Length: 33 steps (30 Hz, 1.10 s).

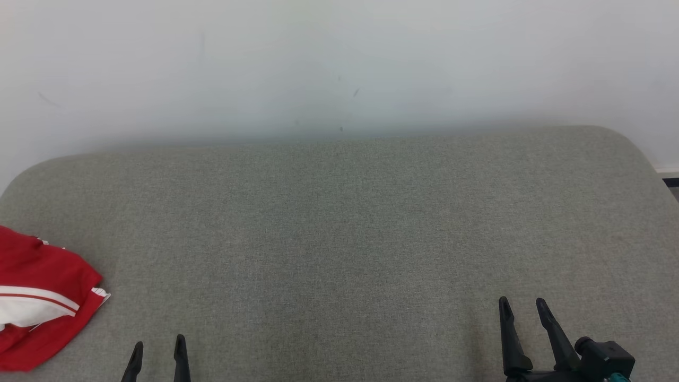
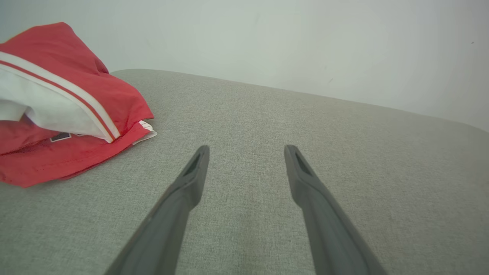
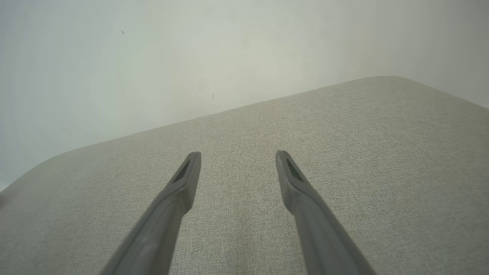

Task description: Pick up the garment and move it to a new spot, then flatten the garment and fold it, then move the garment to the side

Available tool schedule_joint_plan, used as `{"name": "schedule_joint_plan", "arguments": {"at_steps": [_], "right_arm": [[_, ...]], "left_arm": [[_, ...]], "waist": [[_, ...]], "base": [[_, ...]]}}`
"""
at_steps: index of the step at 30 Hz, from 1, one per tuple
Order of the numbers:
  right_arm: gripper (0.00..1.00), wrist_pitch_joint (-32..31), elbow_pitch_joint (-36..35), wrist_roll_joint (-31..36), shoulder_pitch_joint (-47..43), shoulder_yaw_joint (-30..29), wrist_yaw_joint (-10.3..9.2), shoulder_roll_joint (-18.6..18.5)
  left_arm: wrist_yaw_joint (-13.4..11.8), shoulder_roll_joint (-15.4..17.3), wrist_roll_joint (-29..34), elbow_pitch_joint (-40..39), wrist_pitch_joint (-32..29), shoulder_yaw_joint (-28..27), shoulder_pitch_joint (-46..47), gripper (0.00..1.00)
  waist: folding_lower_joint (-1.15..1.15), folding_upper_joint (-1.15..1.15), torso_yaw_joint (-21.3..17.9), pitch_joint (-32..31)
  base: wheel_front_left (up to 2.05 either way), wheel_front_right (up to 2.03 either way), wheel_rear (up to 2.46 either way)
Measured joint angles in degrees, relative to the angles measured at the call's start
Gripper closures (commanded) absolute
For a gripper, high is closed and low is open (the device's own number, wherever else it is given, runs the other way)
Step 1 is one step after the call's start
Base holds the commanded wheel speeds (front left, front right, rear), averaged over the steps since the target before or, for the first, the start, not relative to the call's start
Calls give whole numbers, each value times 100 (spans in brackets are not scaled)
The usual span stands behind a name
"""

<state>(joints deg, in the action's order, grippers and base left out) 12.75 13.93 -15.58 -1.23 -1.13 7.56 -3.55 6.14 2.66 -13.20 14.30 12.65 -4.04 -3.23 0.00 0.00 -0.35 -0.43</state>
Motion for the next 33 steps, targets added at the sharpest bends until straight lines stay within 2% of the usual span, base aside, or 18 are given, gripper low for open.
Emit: {"name": "schedule_joint_plan", "arguments": {"at_steps": [21,33], "right_arm": [[0,221,77,976,58,-146,-1,34],[0,224,136,1000,92,-192,0,35]], "left_arm": [[-8,8,964,-37,235,-189,-1,0],[0,9,968,-9,240,-205,-15,0]], "waist": [[0,0,-10,-55],[0,0,64,-106]], "base": [[0,0,0],[0,0,0]]}}
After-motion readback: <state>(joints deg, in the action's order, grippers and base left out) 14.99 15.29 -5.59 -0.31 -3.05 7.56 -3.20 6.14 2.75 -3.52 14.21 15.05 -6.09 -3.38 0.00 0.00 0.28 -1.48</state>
